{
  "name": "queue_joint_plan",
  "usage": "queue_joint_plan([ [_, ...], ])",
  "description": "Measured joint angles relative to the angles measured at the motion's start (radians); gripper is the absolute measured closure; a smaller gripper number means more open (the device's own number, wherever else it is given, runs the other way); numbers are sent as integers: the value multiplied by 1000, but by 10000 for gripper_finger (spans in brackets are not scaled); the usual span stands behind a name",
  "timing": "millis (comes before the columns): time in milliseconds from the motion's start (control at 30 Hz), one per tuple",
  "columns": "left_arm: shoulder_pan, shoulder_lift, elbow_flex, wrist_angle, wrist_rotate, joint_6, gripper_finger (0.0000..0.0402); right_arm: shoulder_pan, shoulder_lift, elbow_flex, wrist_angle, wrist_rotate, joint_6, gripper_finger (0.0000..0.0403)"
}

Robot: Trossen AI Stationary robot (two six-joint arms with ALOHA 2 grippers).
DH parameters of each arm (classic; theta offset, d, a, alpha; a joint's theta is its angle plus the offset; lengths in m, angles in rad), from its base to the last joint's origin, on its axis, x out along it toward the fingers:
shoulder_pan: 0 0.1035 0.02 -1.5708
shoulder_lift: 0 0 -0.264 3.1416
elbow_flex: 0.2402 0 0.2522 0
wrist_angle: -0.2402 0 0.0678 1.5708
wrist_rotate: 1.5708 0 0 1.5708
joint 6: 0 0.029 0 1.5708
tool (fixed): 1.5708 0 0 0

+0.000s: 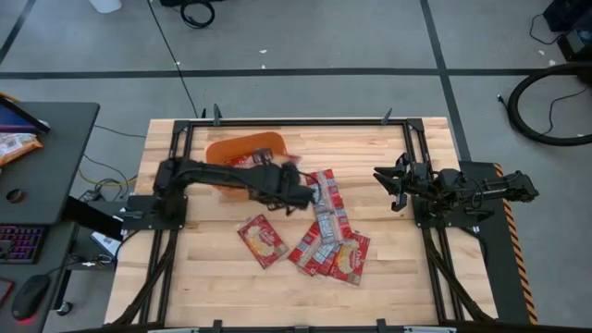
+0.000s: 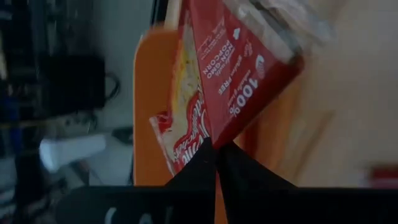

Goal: Sort popcorn bags into baskets
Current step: Put the red popcorn bag into the orange container

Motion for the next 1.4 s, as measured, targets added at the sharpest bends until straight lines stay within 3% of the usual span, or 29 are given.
queue_joint_plan([
  [367, 186, -106, -339, 42, 119, -68, 388, 0, 0, 0, 0, 0, 0, 307],
  [533, 212, -108, -382, 122, 118, -58, 330, 0, 0, 0, 0, 0, 0, 307],
  [700, 195, -115, -333, 125, 168, 15, 262, 0, 0, 0, -1, 0, 0, 307],
  [867, 102, -120, -257, 193, 235, 155, 240, 0, 0, 0, 0, 0, 0, 307],
  [1067, -79, -120, -271, 383, 325, 372, 238, 0, 0, 0, 0, 0, 0, 307],
  [1400, -317, -116, -472, 515, 295, 286, 237, 0, 0, 0, 0, 0, 0, 307],
])
